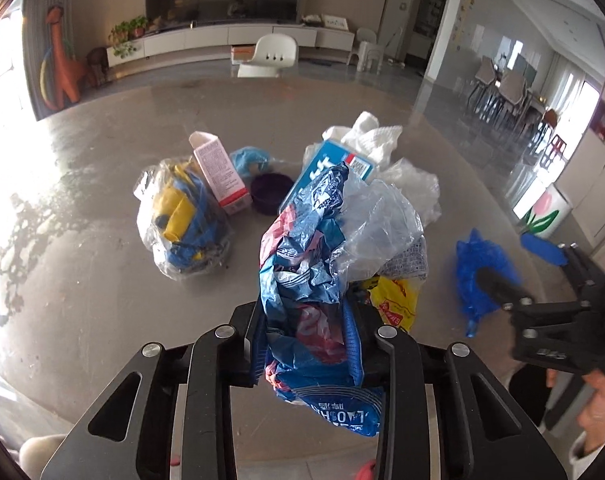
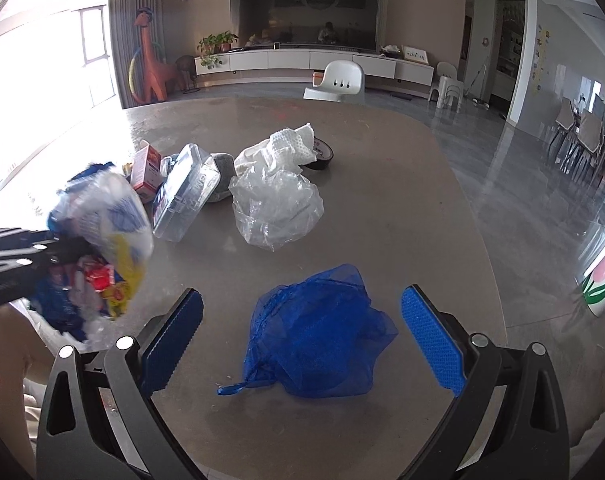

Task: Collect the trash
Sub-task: 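Grasp the blue-white snack wrapper with left tool while right tool grasps blue mesh bag, then carry both items to the white bin and open both tools to drop them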

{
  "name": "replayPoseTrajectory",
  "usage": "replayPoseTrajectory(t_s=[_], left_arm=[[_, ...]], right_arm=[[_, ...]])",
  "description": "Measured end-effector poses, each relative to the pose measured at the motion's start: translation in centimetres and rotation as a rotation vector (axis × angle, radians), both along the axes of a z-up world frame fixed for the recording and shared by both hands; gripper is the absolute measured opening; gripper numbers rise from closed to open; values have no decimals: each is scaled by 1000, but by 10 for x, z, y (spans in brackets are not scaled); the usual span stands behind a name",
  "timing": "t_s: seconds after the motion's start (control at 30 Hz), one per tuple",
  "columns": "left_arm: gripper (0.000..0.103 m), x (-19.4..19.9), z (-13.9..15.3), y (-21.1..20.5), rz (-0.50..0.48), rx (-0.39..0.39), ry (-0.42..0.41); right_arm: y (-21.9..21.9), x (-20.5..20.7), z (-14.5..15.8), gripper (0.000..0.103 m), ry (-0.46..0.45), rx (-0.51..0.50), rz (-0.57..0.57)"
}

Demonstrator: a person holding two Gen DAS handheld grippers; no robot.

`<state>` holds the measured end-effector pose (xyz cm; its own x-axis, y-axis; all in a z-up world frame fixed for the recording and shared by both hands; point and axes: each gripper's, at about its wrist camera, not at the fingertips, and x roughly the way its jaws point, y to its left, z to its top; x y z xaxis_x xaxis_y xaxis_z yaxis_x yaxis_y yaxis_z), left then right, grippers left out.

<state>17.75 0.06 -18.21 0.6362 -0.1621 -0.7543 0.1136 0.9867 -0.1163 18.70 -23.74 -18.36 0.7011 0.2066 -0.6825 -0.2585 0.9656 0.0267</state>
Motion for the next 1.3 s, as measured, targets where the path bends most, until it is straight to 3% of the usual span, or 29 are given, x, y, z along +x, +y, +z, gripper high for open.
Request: replayPoseTrajectory(t_s=[0.23,0.3,0.37,0.4,0.47,0.53,0.77,0.97,1.3], left_arm=[[31,-9,14,7,11,-6,-28],[31,-9,14,6,13,-2,-27],[31,-14,14,7,12,0,-28],[31,-16,15,5,11,1,-28],[31,-17,15,3,9,5,-28],[31,-18,17,1,7,11,-32],[31,-24,30,-7,-10,12,-66],[31,-33,50,-41,-91,-7,-108],[31,-55,58,-146,-327,-51,-122]], right_arm=[[1,8,-16,99,34,-1,15],[2,8,-20,89,46,-11,23],[4,11,-25,53,81,-15,28],[3,10,-29,46,102,-13,31],[0,10,-32,12,131,-2,25],[-3,7,-28,7,139,20,24],[-17,-29,25,5,18,25,26],[-44,-77,79,5,-106,-7,-26],[-116,-154,116,5,-191,-66,-214]])
